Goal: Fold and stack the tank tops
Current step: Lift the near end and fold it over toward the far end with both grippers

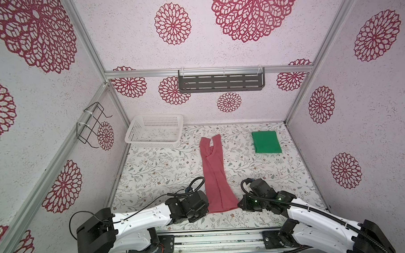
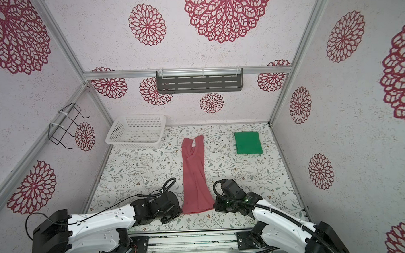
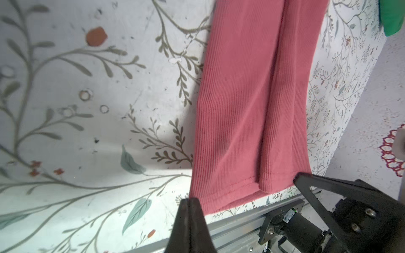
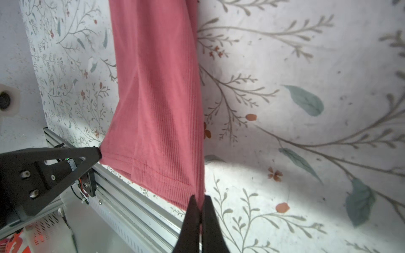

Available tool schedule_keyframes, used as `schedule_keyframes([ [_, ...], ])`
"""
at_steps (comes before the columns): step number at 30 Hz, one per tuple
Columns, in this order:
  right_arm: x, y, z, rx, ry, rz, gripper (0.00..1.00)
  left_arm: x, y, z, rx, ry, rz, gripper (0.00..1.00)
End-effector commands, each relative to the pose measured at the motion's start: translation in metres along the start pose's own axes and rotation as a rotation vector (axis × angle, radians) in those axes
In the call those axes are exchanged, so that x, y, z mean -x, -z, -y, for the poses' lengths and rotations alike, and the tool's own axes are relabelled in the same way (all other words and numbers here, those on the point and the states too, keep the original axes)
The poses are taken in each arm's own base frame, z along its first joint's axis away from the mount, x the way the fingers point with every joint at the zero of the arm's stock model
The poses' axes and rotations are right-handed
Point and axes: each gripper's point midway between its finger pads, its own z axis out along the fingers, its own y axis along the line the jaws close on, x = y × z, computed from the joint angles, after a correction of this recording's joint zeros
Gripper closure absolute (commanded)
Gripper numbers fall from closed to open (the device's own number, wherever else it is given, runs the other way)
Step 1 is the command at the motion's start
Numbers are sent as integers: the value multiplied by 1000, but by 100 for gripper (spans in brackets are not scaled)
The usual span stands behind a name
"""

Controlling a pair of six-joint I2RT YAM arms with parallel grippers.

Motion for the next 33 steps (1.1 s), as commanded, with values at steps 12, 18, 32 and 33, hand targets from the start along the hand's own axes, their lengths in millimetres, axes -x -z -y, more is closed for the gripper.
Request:
schedule_keyframes([
  [12,108,1,-44,-120,295,30,100,78,28,20,33,-170,35,100],
  [18,149,-14,-46,-117,320,38,100,122,9,40,13,-216,31,100],
  [32,213,-38,-45,-125,326,48,100,190,-5,55,-70,-181,90,65],
  [33,215,-39,-44,-128,323,46,100,194,-4,55,-85,-165,100,56],
])
